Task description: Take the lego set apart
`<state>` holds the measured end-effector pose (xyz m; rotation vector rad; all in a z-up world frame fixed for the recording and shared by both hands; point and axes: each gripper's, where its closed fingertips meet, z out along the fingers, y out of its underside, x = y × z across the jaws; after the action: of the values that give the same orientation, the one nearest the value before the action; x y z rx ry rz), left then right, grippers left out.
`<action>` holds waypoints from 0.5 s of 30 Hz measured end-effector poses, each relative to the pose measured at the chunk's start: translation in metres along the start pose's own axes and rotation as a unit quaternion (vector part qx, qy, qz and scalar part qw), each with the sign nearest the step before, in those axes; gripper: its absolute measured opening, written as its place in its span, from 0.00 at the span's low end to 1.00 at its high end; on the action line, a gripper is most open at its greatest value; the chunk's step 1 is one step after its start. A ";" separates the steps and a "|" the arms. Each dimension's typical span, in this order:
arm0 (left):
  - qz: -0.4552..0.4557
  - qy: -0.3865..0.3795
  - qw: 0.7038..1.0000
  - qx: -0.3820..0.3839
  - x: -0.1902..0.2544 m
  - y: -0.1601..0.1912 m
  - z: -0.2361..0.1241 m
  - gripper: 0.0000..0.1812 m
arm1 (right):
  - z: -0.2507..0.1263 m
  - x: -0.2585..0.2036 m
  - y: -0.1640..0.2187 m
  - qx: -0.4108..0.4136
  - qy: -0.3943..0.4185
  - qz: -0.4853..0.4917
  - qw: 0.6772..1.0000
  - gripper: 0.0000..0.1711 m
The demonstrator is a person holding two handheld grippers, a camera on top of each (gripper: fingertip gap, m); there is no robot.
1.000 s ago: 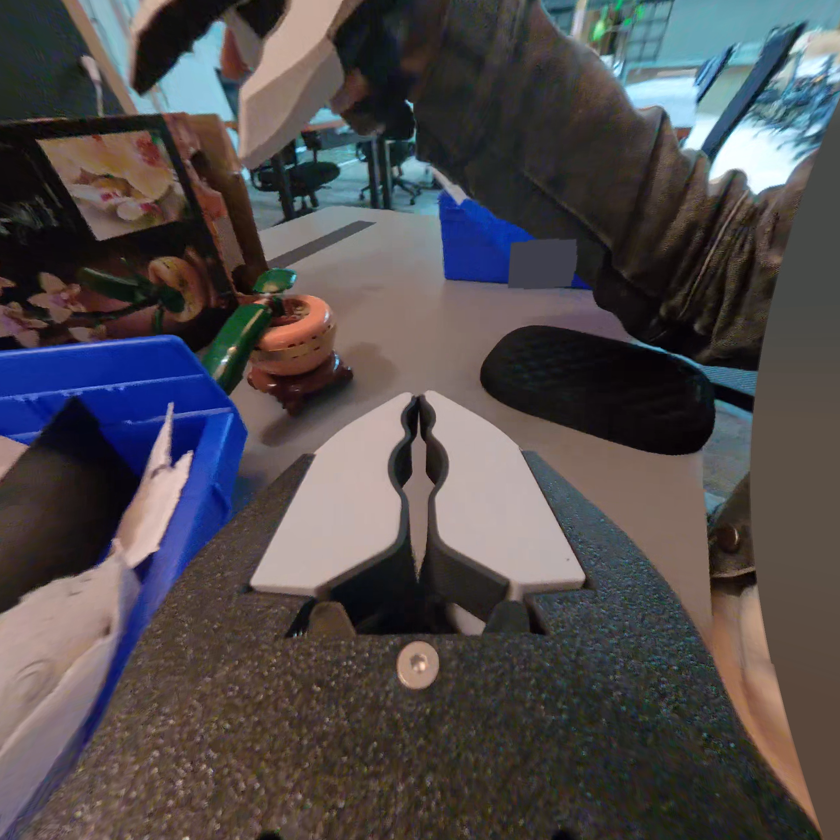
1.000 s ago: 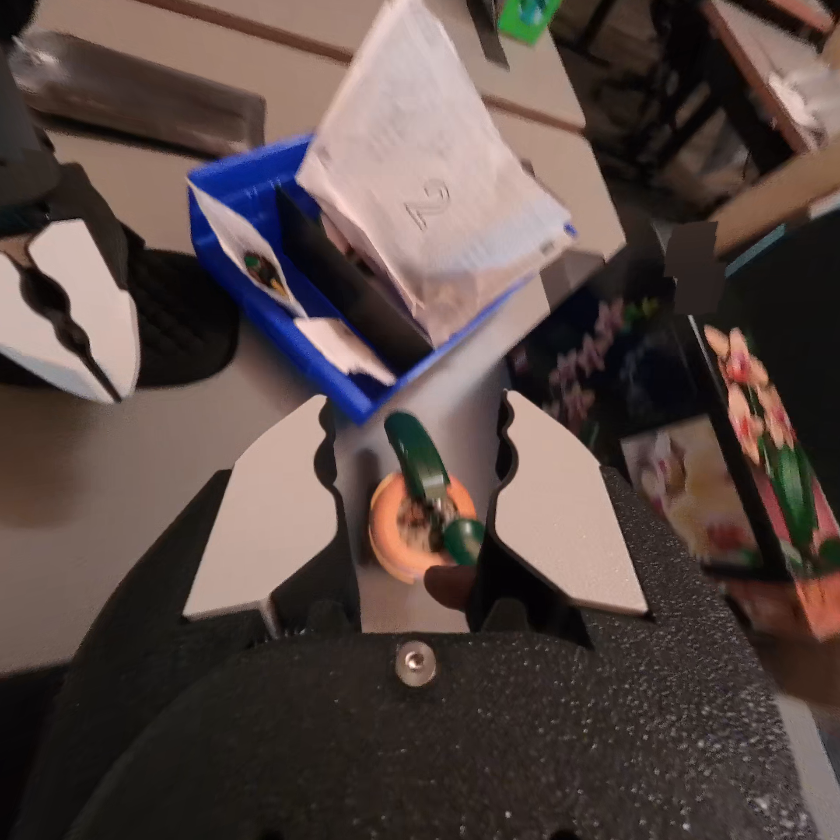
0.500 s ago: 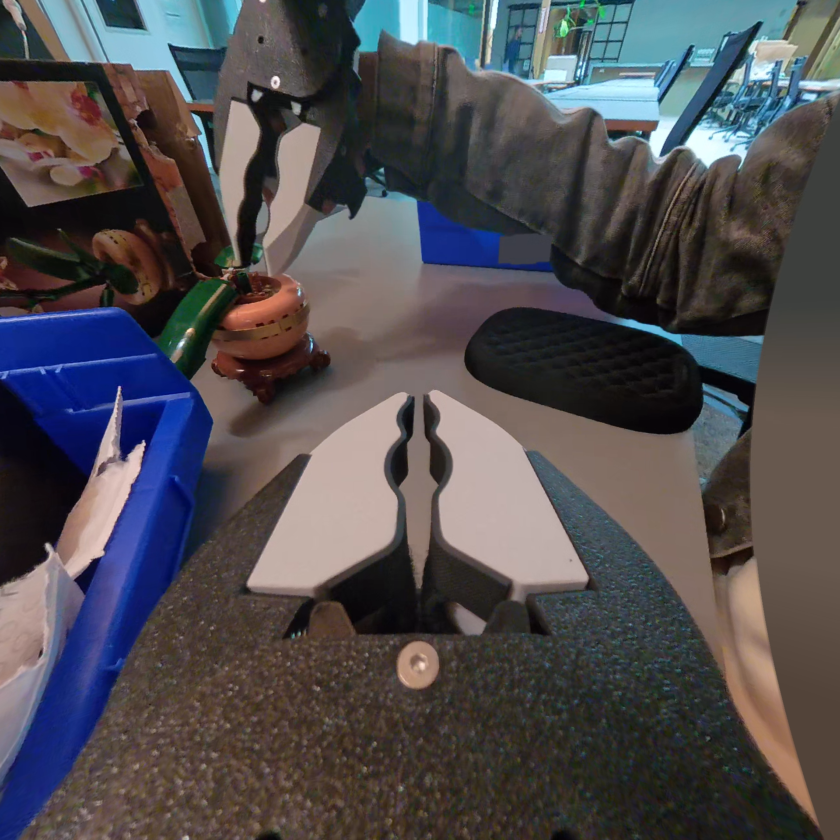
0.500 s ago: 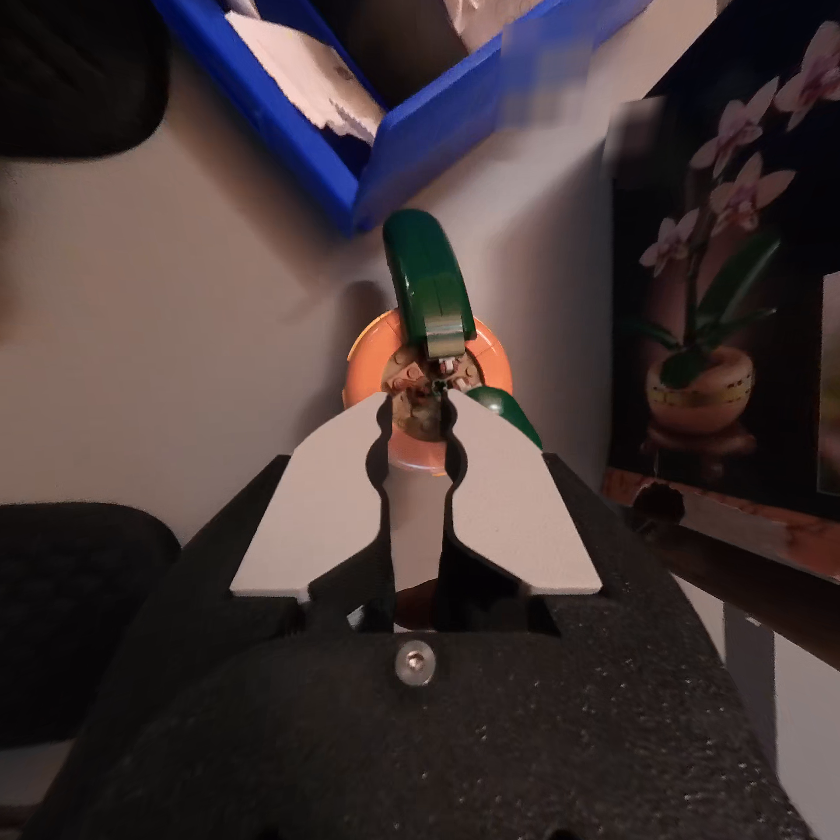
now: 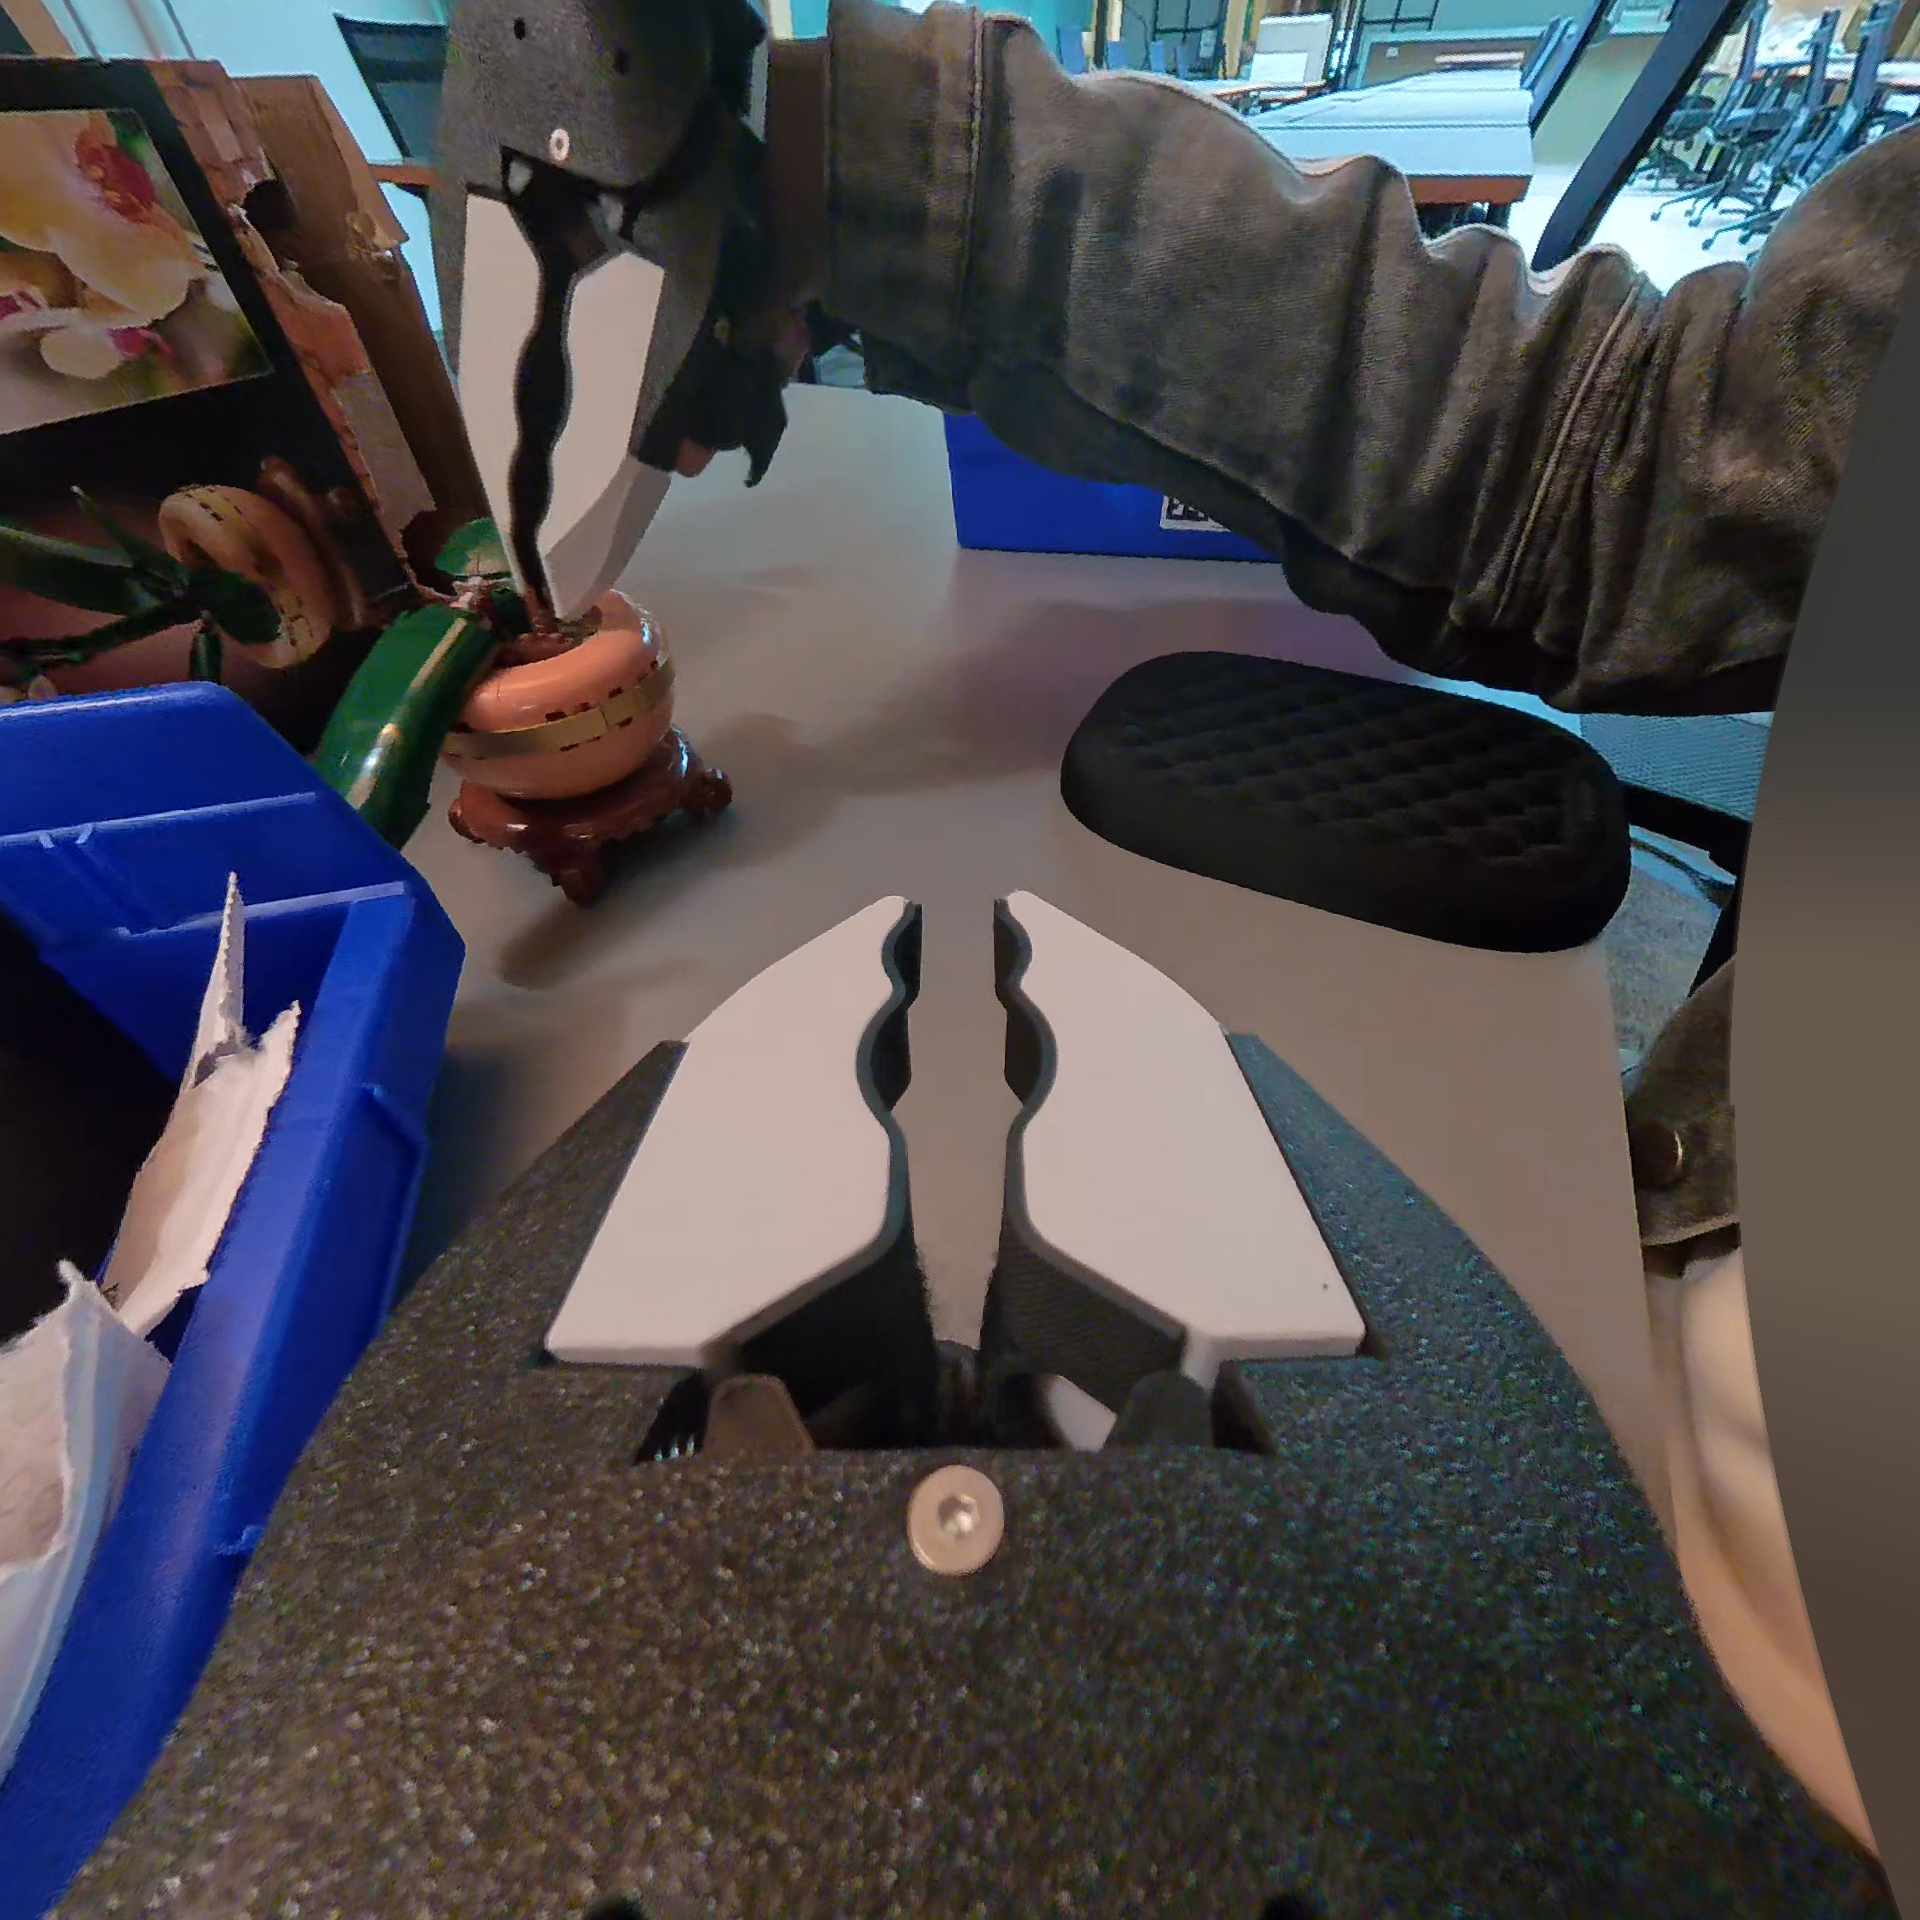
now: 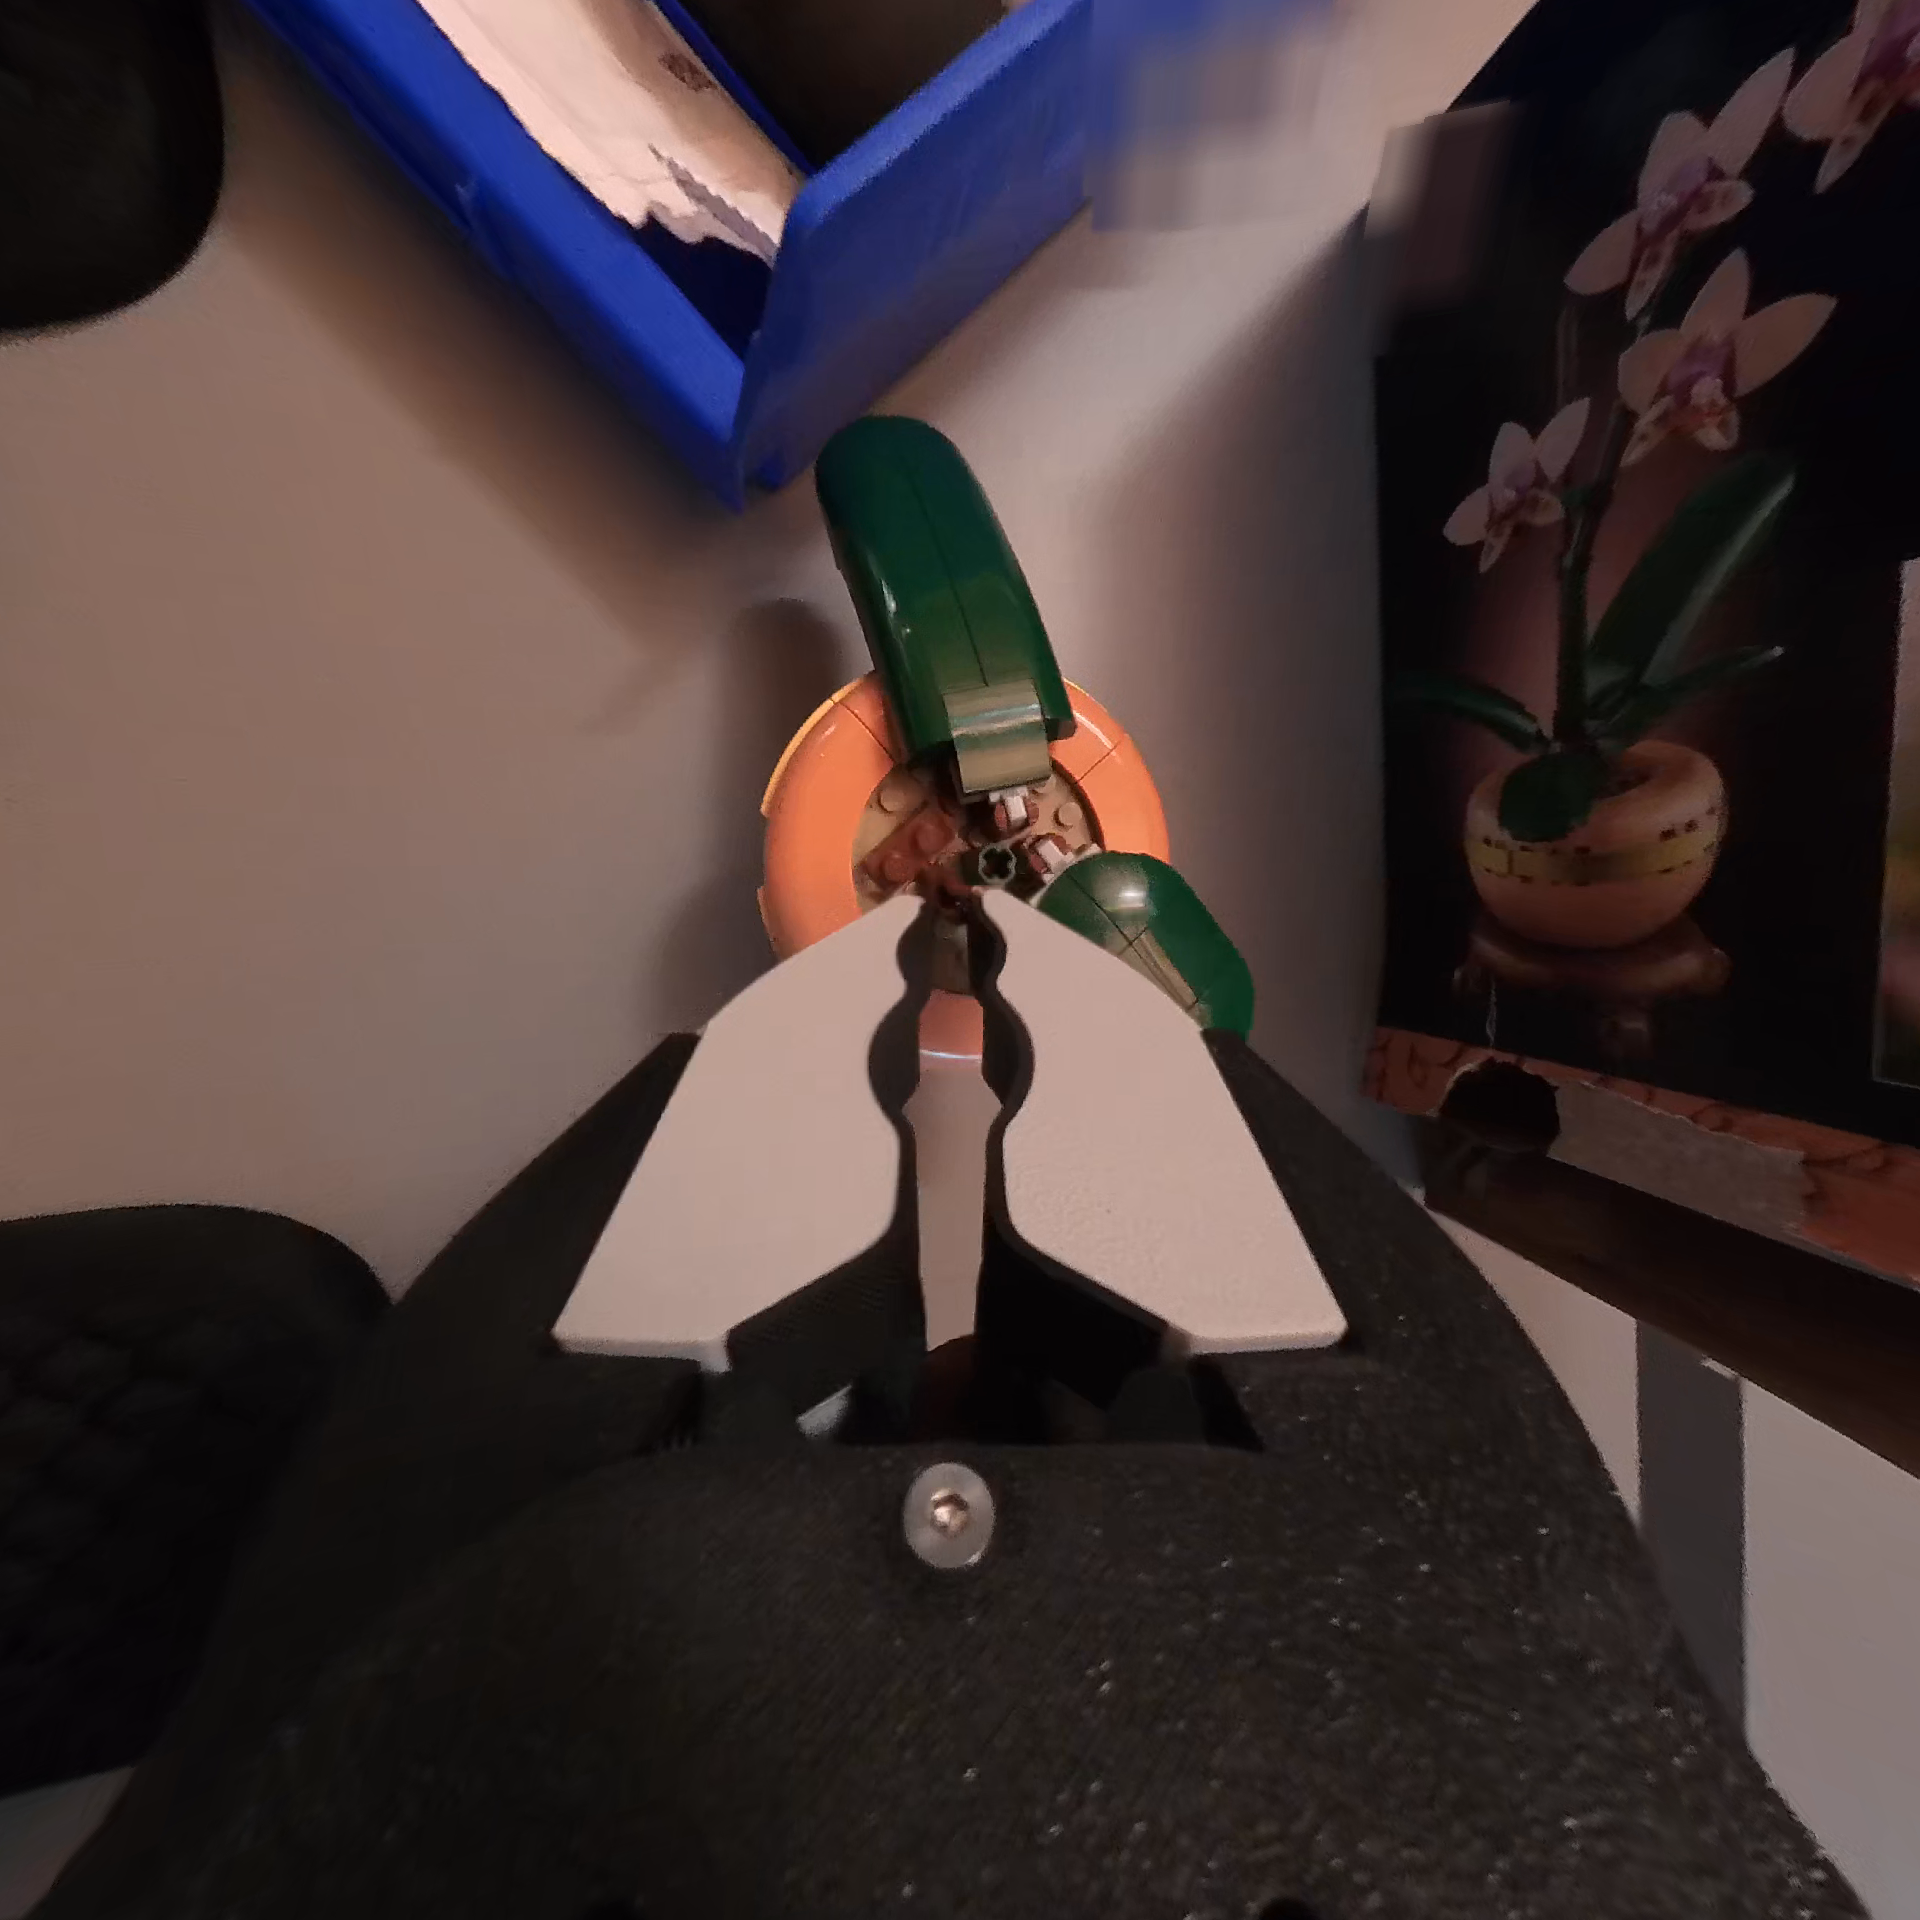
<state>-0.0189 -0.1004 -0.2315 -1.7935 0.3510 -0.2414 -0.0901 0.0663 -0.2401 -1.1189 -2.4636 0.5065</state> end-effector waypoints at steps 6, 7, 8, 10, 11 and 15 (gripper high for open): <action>0.001 -0.003 1.000 -0.001 -0.001 -0.001 0.000 0.11 | -0.006 -0.005 0.001 -0.006 0.008 -0.015 1.000 0.02; 0.007 -0.007 1.000 0.000 -0.001 -0.003 -0.001 0.12 | -0.010 -0.008 0.001 -0.004 0.006 -0.017 1.000 0.02; 0.017 -0.017 1.000 0.003 -0.002 -0.007 -0.001 0.13 | -0.014 -0.013 0.000 0.000 0.002 -0.022 1.000 0.02; 0.038 -0.035 0.999 0.013 -0.006 -0.021 0.000 0.14 | -0.021 -0.020 -0.001 0.007 0.003 -0.029 1.000 0.02; 0.046 -0.036 0.998 0.019 -0.006 -0.030 0.002 0.15 | -0.023 -0.022 -0.001 0.008 0.007 -0.033 0.999 0.02; 0.058 -0.059 0.996 0.026 -0.020 -0.056 0.010 0.16 | -0.031 -0.024 -0.007 0.037 0.010 -0.025 0.999 0.02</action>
<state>-0.0282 -0.0717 -0.1797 -1.7212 0.3604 -0.0613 -0.0648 0.0485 -0.2148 -1.0261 -2.4276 0.5644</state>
